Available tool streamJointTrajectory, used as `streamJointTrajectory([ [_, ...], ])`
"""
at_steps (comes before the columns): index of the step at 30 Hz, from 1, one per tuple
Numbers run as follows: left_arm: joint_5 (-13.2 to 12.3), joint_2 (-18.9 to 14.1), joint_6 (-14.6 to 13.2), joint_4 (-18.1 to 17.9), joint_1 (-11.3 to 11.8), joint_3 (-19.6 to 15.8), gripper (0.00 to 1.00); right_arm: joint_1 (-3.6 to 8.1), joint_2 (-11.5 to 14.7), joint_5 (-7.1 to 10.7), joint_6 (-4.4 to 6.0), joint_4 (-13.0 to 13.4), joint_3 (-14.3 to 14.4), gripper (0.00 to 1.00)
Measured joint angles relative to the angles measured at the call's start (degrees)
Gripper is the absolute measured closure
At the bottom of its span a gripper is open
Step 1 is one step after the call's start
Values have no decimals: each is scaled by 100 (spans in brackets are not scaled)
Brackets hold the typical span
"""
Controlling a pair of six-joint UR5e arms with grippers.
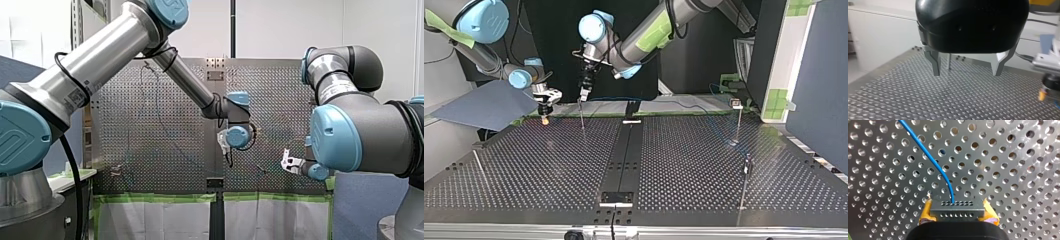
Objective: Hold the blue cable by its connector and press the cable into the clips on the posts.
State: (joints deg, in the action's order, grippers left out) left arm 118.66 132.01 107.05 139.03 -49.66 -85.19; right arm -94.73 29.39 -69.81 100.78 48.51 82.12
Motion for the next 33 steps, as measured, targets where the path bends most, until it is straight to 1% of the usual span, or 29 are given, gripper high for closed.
streamJointTrajectory([
  [3,4,-165,150,-158,-4,-165,0,-14,-1,19,14,1,0,98],
  [5,16,-262,197,-256,6,-261,0,-26,-3,24,18,1,-1,98],
  [11,98,-582,174,-573,41,-581,0,-48,-3,28,16,1,-2,98],
  [15,83,-808,175,-799,49,-806,0,-52,-3,28,6,-1,0,98],
  [18,58,-964,177,-896,50,-962,0,-54,-1,28,-9,-12,-2,98],
  [23,3,-1210,174,-924,51,-1209,0,-49,0,14,-34,-29,0,98],
  [27,-44,-1462,189,-908,51,-1462,0,-24,4,24,-76,-44,0,98],
  [33,-115,-1804,220,-903,51,-1804,0,-5,77,87,-133,-136,1,98],
])
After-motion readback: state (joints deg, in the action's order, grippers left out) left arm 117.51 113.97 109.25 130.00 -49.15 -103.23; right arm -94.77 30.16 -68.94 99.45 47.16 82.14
